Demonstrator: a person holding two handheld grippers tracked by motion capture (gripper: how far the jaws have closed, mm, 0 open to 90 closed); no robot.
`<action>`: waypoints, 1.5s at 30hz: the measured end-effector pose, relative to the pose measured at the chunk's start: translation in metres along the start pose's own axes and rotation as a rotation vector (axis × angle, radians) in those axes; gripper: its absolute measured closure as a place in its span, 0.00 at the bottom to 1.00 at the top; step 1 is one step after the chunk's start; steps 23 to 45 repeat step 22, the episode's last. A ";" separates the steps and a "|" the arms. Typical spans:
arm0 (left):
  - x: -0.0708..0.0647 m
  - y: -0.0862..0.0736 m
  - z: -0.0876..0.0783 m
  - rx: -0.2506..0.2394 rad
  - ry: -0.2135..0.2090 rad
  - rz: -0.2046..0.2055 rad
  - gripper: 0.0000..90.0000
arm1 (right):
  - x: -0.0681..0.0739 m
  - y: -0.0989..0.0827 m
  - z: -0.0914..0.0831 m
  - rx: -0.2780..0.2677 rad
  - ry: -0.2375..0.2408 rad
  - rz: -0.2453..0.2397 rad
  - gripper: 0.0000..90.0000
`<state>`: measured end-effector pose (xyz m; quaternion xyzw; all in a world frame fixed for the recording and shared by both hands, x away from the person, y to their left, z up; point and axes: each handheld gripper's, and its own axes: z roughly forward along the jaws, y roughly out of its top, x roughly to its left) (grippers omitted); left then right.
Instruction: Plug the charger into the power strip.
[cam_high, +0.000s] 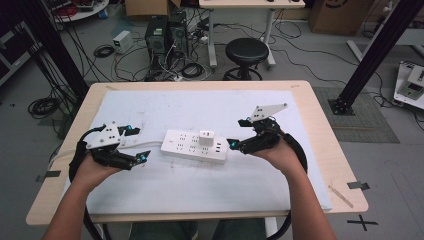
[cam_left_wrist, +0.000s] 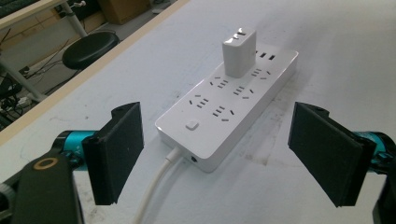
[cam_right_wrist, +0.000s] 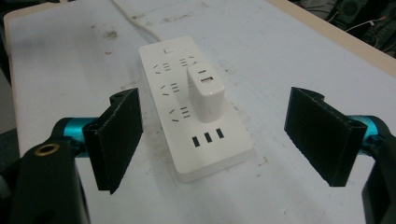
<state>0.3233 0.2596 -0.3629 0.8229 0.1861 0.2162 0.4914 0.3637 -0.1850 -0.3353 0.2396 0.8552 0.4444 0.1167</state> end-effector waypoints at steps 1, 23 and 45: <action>-0.001 0.000 0.001 -0.005 -0.001 -0.003 0.20 | -0.001 -0.003 -0.001 -0.011 -0.006 0.004 0.22; -0.002 0.001 0.003 0.011 0.006 0.006 0.20 | -0.005 -0.018 -0.007 -0.029 -0.032 0.037 0.22; -0.002 0.001 0.003 0.011 0.006 0.006 0.20 | -0.005 -0.018 -0.007 -0.029 -0.032 0.037 0.22</action>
